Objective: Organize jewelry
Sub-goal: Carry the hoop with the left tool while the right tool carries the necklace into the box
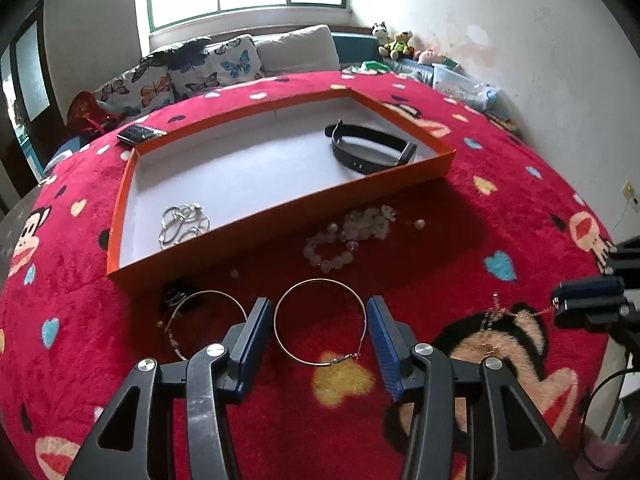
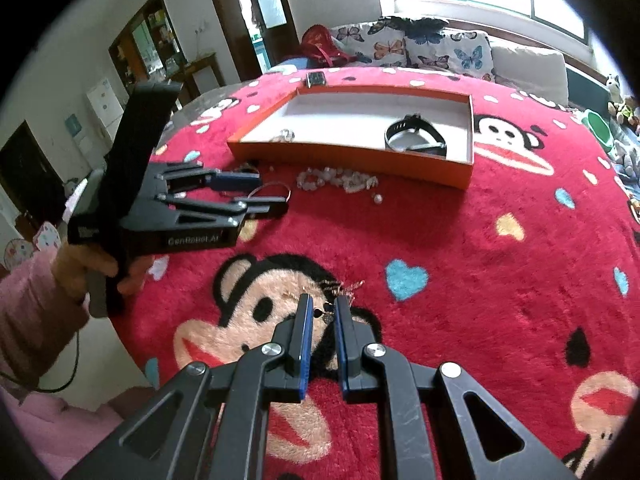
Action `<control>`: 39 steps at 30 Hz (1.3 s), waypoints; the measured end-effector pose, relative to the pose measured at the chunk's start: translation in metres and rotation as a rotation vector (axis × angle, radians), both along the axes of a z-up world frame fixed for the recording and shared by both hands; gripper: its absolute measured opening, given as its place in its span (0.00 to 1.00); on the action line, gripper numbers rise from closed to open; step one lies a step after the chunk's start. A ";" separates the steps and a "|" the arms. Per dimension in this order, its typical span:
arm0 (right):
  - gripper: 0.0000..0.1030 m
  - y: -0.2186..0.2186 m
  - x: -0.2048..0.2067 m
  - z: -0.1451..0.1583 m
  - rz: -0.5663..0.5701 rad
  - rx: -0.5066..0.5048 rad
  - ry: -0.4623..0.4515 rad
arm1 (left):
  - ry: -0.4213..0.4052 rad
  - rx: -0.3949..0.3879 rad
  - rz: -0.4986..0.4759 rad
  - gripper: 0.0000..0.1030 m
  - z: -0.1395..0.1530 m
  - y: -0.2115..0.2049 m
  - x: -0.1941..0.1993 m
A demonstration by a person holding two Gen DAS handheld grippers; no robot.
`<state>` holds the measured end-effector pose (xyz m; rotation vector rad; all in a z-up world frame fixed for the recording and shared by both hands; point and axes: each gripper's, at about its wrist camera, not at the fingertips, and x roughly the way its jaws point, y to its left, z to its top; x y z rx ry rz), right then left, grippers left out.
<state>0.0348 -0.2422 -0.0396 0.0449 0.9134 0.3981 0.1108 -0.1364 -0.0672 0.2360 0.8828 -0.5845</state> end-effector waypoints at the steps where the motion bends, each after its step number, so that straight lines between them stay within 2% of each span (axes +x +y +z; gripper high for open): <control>1: 0.13 -0.001 0.001 0.004 -0.002 0.007 -0.005 | -0.003 -0.011 0.001 0.50 0.004 0.002 -0.002; 12: 0.13 -0.006 0.019 0.047 0.011 0.050 -0.079 | -0.051 -0.110 0.017 0.50 0.067 0.027 -0.010; 17: 0.13 -0.009 0.034 0.074 0.002 0.065 -0.141 | -0.076 -0.126 0.035 0.50 0.099 0.041 0.005; 24: 0.13 -0.021 0.066 0.115 -0.032 0.065 -0.240 | -0.145 -0.091 0.053 0.50 0.132 0.046 0.036; 32: 0.13 -0.029 0.108 0.148 -0.061 0.045 -0.316 | -0.154 -0.072 0.079 0.50 0.145 0.045 0.087; 39: 0.13 -0.031 0.140 0.164 -0.084 -0.002 -0.355 | -0.118 -0.061 0.101 0.50 0.125 0.041 0.128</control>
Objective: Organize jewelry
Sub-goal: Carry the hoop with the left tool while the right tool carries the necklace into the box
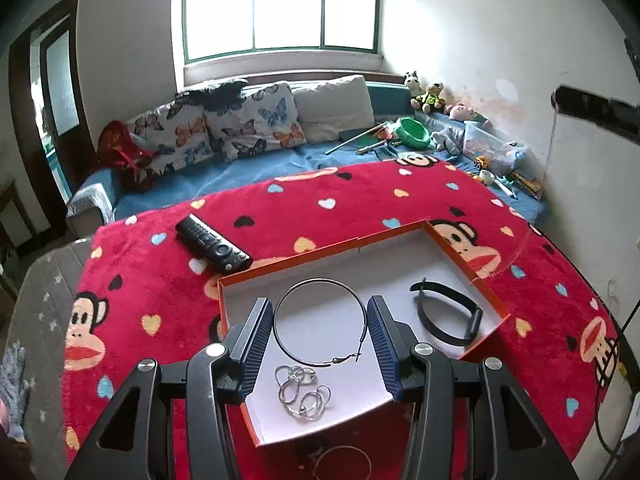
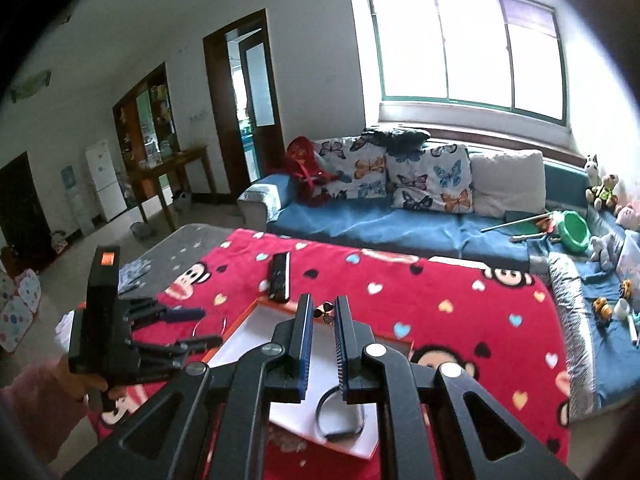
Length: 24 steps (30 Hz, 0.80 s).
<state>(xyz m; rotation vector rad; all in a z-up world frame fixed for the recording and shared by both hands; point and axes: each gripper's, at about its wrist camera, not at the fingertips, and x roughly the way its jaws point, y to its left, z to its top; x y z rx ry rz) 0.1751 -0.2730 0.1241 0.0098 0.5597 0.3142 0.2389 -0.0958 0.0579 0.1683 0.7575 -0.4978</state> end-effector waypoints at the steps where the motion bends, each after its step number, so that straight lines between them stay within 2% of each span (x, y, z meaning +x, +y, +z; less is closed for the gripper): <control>1: 0.13 0.001 0.005 -0.001 -0.005 -0.013 -0.003 | 0.010 0.001 0.004 0.50 -0.005 0.000 0.005; 12: 0.13 0.011 0.020 -0.023 0.017 -0.041 0.043 | 0.074 0.002 0.026 0.50 -0.051 0.004 0.032; 24: 0.12 0.003 0.035 0.006 -0.028 -0.068 -0.021 | 0.114 0.016 0.026 0.50 -0.077 0.000 0.051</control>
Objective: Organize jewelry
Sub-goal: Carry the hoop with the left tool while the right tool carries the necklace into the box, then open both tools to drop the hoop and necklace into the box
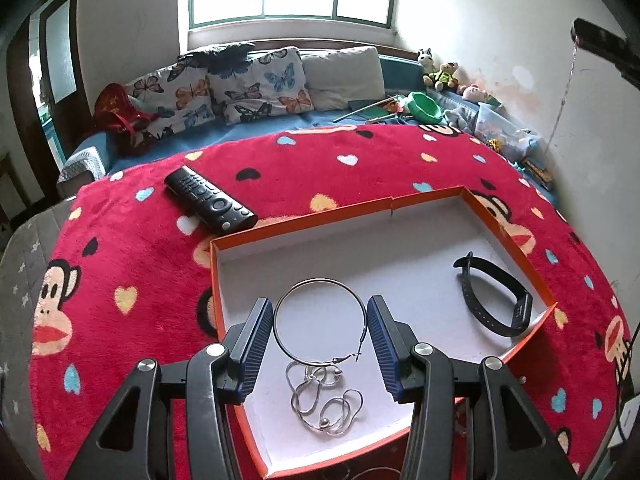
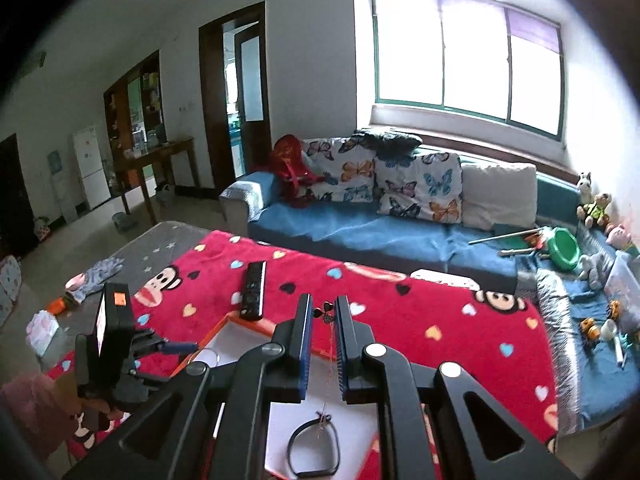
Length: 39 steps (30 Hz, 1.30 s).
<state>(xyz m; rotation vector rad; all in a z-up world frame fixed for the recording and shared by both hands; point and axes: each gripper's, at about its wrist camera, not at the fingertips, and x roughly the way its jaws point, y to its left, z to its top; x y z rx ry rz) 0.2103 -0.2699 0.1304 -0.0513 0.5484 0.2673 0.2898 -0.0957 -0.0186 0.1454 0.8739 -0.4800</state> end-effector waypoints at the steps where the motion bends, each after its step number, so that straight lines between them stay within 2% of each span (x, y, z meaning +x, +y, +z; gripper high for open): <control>1: 0.12 -0.001 0.001 0.001 -0.008 -0.005 -0.005 | 0.003 0.002 0.000 0.50 -0.002 0.000 0.001; 5: 0.13 -0.007 0.007 -0.003 -0.023 0.001 -0.005 | 0.015 0.010 0.002 0.50 -0.010 -0.002 0.007; 9: 0.12 -0.009 0.016 -0.019 -0.029 -0.018 0.031 | 0.036 0.010 0.005 0.50 -0.019 -0.003 0.011; 14: 0.13 -0.015 0.031 -0.050 -0.042 -0.016 0.116 | 0.047 0.023 0.001 0.50 -0.027 -0.003 0.013; 27: 0.13 -0.021 0.065 -0.151 -0.075 -0.048 0.419 | 0.085 0.037 0.003 0.50 -0.043 -0.003 0.023; 30: 0.13 -0.021 0.065 -0.163 -0.078 -0.056 0.451 | 0.091 0.045 0.005 0.50 -0.048 -0.003 0.025; 39: 0.13 -0.030 0.064 -0.165 -0.091 -0.036 0.469 | 0.113 0.050 0.023 0.51 -0.058 -0.002 0.035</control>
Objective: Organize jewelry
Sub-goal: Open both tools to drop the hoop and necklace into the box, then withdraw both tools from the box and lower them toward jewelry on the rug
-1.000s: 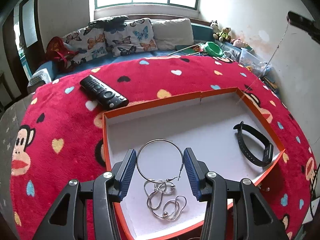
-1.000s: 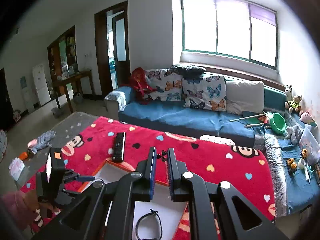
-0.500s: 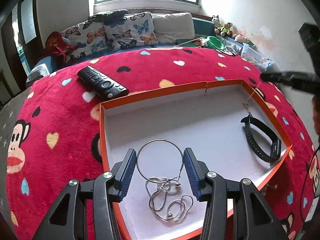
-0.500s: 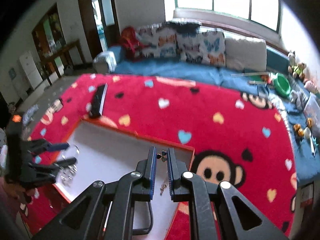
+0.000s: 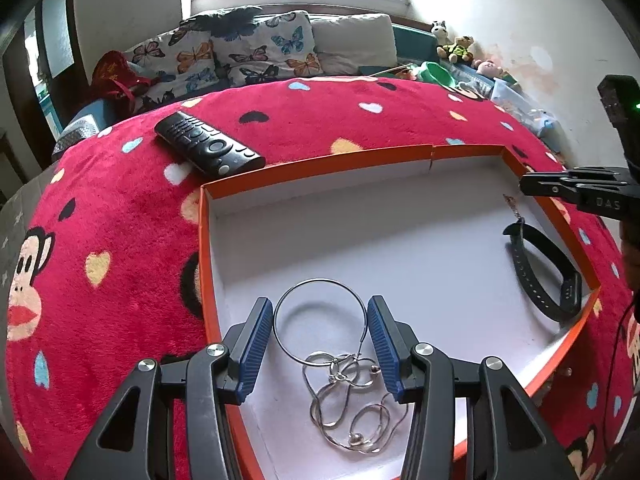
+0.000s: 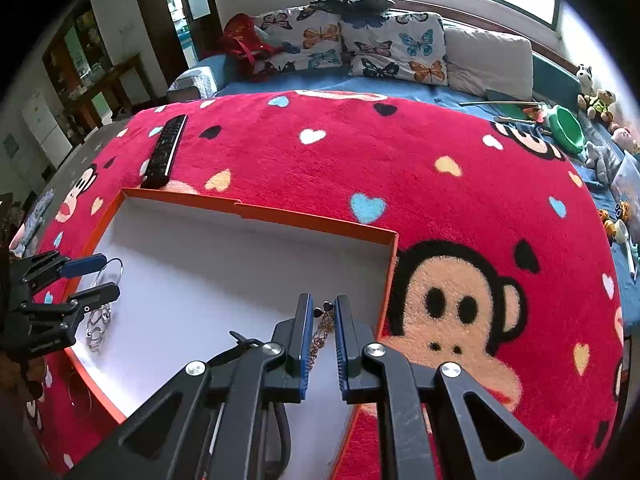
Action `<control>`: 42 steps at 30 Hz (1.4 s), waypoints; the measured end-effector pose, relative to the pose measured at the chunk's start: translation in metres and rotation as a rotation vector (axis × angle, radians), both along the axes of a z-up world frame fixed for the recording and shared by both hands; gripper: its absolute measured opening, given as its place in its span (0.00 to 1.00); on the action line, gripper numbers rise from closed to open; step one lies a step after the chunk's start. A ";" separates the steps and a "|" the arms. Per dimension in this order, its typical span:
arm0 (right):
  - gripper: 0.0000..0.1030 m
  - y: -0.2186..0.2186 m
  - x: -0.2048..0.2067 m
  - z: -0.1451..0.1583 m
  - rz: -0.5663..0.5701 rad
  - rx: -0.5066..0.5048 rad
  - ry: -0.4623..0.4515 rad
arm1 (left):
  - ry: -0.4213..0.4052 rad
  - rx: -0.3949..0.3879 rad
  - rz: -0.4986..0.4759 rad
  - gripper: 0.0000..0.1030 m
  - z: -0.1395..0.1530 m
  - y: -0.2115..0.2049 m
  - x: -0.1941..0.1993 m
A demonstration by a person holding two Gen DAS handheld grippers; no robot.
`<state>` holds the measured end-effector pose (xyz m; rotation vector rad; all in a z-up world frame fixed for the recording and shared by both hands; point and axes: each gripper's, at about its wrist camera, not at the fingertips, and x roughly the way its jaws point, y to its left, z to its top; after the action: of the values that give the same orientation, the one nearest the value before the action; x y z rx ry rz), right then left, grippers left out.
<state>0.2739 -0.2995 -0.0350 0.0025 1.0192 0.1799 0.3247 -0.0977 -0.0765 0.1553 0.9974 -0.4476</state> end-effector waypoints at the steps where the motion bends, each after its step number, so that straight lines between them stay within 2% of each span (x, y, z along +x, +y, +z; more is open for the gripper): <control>1: 0.13 -0.001 0.000 0.000 0.002 0.005 0.001 | 0.000 0.000 -0.002 0.51 0.000 0.000 0.000; 4: 0.16 0.000 0.000 0.001 0.007 0.007 0.000 | 0.003 -0.001 0.000 0.51 -0.001 -0.001 0.002; 6: 0.22 0.000 -0.001 0.003 0.013 0.012 -0.006 | 0.009 -0.005 0.001 0.52 -0.001 -0.001 0.002; 8: 0.26 0.002 -0.003 0.006 0.022 0.010 -0.011 | 0.010 -0.012 0.004 0.56 0.001 -0.001 0.002; 9: 0.26 0.003 -0.004 0.007 0.028 0.007 -0.015 | 0.005 -0.013 0.008 0.60 0.002 0.000 0.002; 15: 0.26 0.015 -0.016 0.019 0.061 -0.025 -0.034 | -0.011 -0.021 0.011 0.60 0.012 0.003 -0.006; 18: 0.26 0.021 -0.025 0.026 0.079 -0.043 -0.048 | -0.035 -0.019 0.018 0.60 0.026 0.008 -0.014; 22: 0.26 0.029 -0.042 0.039 0.099 -0.047 -0.073 | -0.051 -0.053 0.037 0.60 0.049 0.020 -0.027; 26: 0.26 0.037 -0.061 0.050 0.120 -0.060 -0.096 | -0.084 -0.057 0.053 0.60 0.072 0.036 -0.049; 31: 0.26 0.048 -0.088 0.054 0.149 -0.060 -0.115 | -0.092 -0.058 0.062 0.60 0.082 0.053 -0.085; 42: 0.26 0.059 -0.143 0.039 0.190 -0.056 -0.108 | -0.088 -0.076 0.045 0.60 0.074 0.064 -0.166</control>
<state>0.1313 -0.2407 0.0044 -0.1541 0.9161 0.3216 0.1588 -0.0342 -0.0021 0.0833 0.8945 -0.4328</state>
